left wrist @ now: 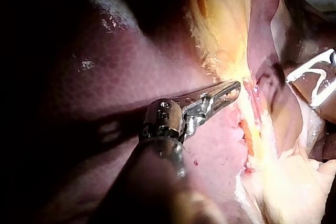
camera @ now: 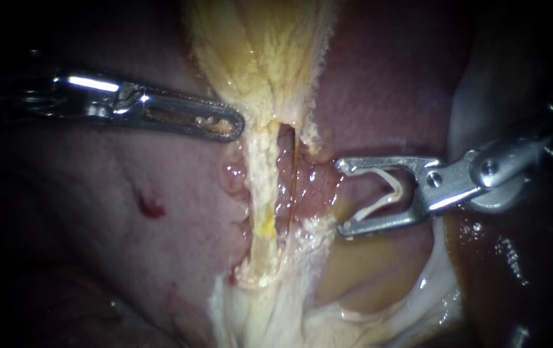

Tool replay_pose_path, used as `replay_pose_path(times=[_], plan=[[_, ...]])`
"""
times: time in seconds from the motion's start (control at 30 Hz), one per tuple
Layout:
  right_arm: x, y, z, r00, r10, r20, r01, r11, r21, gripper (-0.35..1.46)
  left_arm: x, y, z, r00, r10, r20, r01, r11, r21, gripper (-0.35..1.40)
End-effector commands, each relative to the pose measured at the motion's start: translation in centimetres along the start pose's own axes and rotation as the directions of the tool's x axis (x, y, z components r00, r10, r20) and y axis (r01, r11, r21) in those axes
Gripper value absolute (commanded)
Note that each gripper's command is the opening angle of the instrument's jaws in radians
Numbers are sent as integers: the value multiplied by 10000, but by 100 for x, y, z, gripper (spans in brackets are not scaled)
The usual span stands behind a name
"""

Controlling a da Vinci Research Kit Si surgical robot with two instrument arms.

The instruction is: Clipping first clip left tube

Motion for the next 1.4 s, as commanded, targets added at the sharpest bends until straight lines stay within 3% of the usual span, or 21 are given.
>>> replay_pose_path(times=[0.03, 0.4, 0.8, 0.97, 1.4], plan=[[0, 0, 0, 10000, -1, 0, 1, 10000, 0, 50, 0, 0, 0, 10000, 2, -1, -2, 10000, 2, -35], [0, 0, 0, 10000, -1, 0, 1, 10000, 0, 50, 3, -2, -10, 10000, 12, -23, -12, 10000, 44, -35], [0, 0, 0, 10000, -3, -1, 3, 10000, 3, 50, -10, -11, -55, 9999, -76, -85, 77, 9999, 99, -35], [0, 0, 0, 10000, -2, -1, 2, 10000, 3, 50, -22, -14, -72, 9999, -108, 123, 107, 9999, 86, -35], [1, -1, 4, 10000, -6, 2, 6, 10000, -7, 50, -26, -15, -77, 9998, -82, 191, 81, 9999, 83, -35]])
